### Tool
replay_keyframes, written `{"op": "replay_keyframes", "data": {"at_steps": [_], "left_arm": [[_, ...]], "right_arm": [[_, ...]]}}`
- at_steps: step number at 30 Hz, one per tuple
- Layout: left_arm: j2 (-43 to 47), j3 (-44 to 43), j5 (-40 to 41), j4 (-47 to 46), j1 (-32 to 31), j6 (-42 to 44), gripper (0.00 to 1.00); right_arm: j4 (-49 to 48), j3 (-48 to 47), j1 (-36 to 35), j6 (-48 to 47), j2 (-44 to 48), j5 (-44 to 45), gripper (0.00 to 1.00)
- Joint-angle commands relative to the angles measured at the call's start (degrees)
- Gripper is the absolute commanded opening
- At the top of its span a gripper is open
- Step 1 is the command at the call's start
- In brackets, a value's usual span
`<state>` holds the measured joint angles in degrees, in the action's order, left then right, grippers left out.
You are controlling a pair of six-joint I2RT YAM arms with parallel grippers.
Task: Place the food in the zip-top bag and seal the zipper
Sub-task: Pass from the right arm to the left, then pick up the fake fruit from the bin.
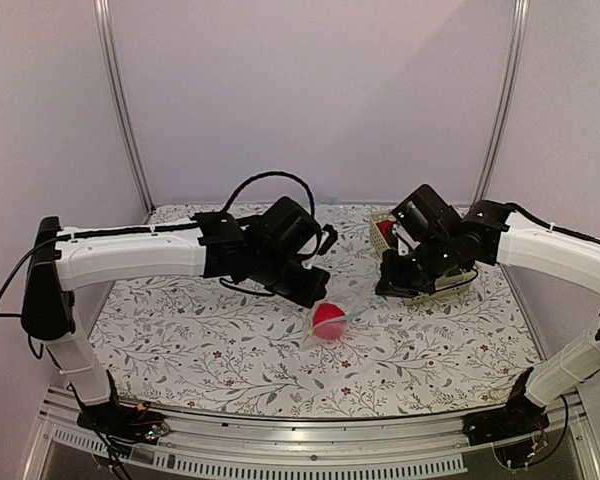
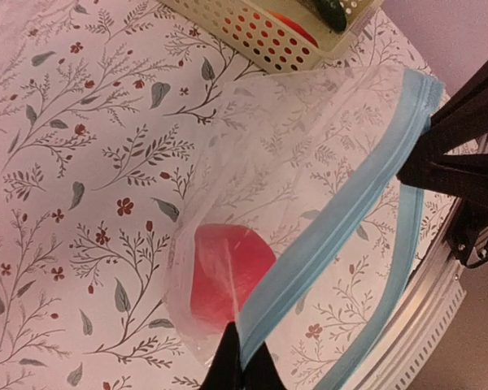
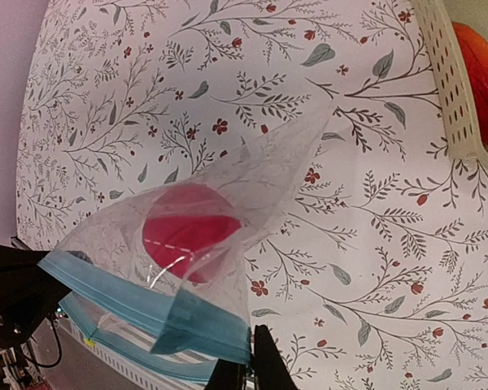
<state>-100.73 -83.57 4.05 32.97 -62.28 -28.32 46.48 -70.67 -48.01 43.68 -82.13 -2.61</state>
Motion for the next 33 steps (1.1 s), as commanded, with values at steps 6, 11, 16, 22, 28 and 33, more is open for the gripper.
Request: {"op": "replay_keyframes", "data": {"at_steps": [6, 11, 16, 22, 28, 33], "left_arm": [[-3.7, -7.3, -14.4, 10.6, 7.2, 11.8, 0.00], [-3.2, -9.5, -15.4, 12.7, 10.5, 15.0, 0.00], [-1.4, -9.0, -13.0, 13.4, 13.3, 17.9, 0.00], [2.0, -2.7, -13.6, 8.6, 17.1, 20.4, 0.00], [3.6, 0.5, -13.4, 6.9, 18.6, 19.4, 0.00], [3.8, 0.9, -14.9, 7.0, 18.8, 19.4, 0.00]], "right_arm": [[-2.1, 0.6, -0.2, -2.9, 2.4, 1.2, 0.43], [-0.6, 0.5, 0.4, -5.2, 7.9, 5.7, 0.63], [5.2, -1.4, 5.5, -7.8, 11.0, 8.5, 0.71], [10.0, -5.1, 12.4, -14.6, 10.1, 12.3, 0.78], [8.5, -5.3, 21.0, -22.1, 4.0, 7.8, 0.76], [3.9, -6.3, 28.6, -27.2, -3.9, -2.7, 0.75]]}}
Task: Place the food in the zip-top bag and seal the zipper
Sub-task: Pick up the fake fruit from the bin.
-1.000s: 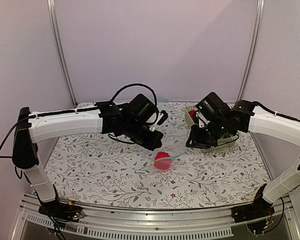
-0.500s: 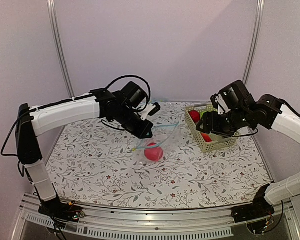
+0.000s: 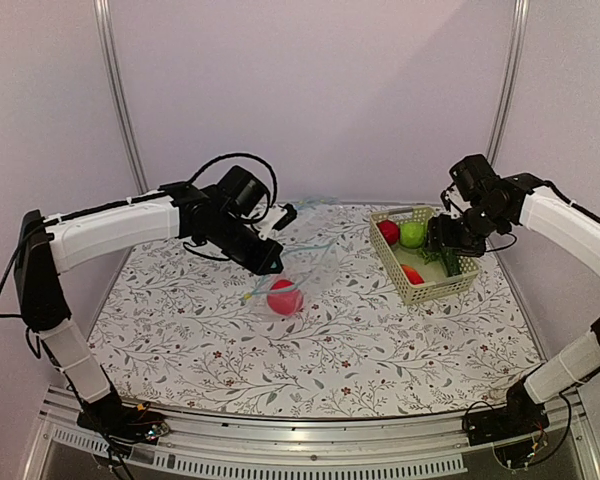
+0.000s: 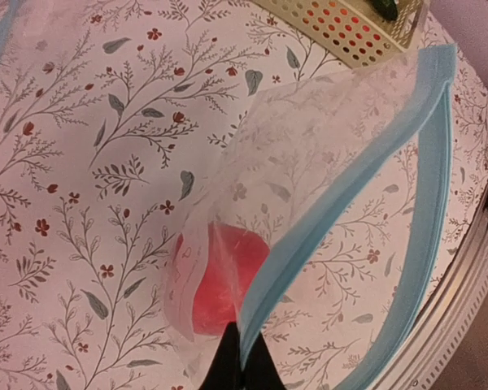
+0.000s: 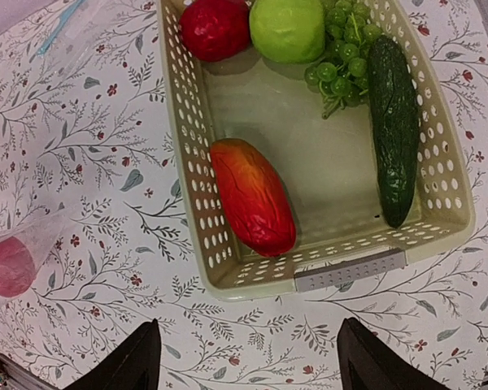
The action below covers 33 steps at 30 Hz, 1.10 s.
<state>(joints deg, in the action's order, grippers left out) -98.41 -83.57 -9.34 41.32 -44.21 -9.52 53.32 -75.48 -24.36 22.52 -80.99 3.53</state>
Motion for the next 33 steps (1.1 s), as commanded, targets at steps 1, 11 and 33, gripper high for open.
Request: {"op": "replay_keyframes", "data": {"at_steps": [1, 11, 33], "left_arm": [[1.5, 0.9, -1.8, -1.3, 0.7, 0.5, 0.00], [1.9, 1.2, -2.2, -1.4, 0.7, 0.6, 0.00], [1.7, 1.0, -2.3, -1.2, 0.7, 0.6, 0.00]], "right_arm": [[-3.9, -1.8, 6.3, -6.7, -6.6, -11.8, 0.75], [-4.5, -8.0, 9.5, -13.1, -21.9, -16.9, 0.74], [-9.1, -5.1, 7.2, -15.1, -31.3, -16.0, 0.73]]}}
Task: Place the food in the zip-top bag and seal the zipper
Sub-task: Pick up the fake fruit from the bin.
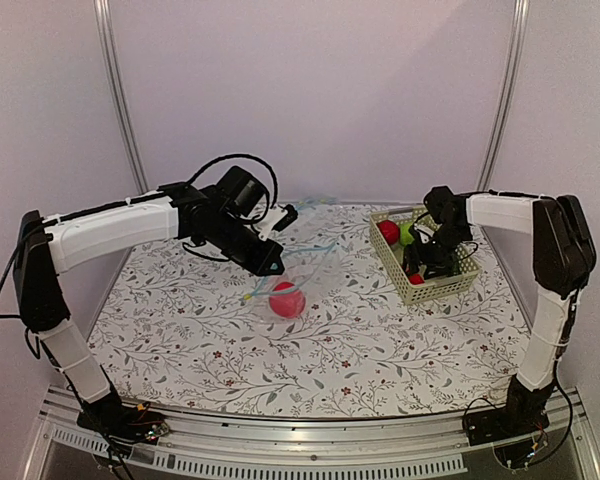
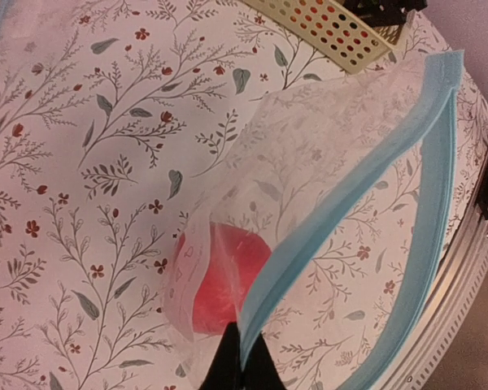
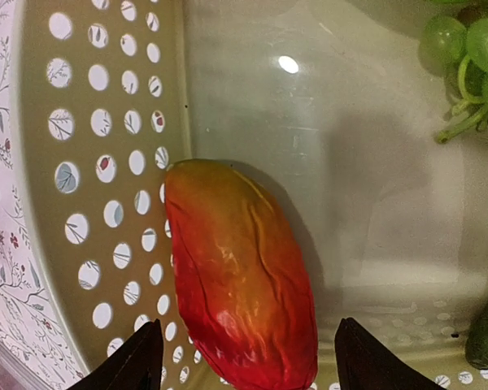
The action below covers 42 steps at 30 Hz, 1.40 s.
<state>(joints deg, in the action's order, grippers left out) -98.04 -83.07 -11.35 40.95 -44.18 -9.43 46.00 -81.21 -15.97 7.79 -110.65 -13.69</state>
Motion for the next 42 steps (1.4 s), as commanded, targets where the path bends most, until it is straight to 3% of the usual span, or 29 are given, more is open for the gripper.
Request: {"op": "replay_keyframes", "data": {"at_steps": [1, 17, 28, 42], "left_arm": [[1.2, 0.5, -0.4, -0.8, 0.7, 0.5, 0.00], [0.6, 0.5, -1.1, -0.9, 0.7, 0.2, 0.00], [0.4, 0.5, -1.6, -0.8, 0.7, 0.2, 0.00], [0.8, 0.4, -2.1, -0.8, 0.7, 0.2, 0.00]], "right_arm": [[-1.9, 0.5, -1.3, -0.2, -1.8, 1.8, 0.72], [-2.1, 0.9, -1.5, 2.8, -3.0, 15.7, 0.62], [-3.1, 0.3, -2.4, 4.5, -4.9, 14.6, 0.66], [-3.9, 0.7, -2.6, 5.3, 2.5, 18.3, 0.55]]}}
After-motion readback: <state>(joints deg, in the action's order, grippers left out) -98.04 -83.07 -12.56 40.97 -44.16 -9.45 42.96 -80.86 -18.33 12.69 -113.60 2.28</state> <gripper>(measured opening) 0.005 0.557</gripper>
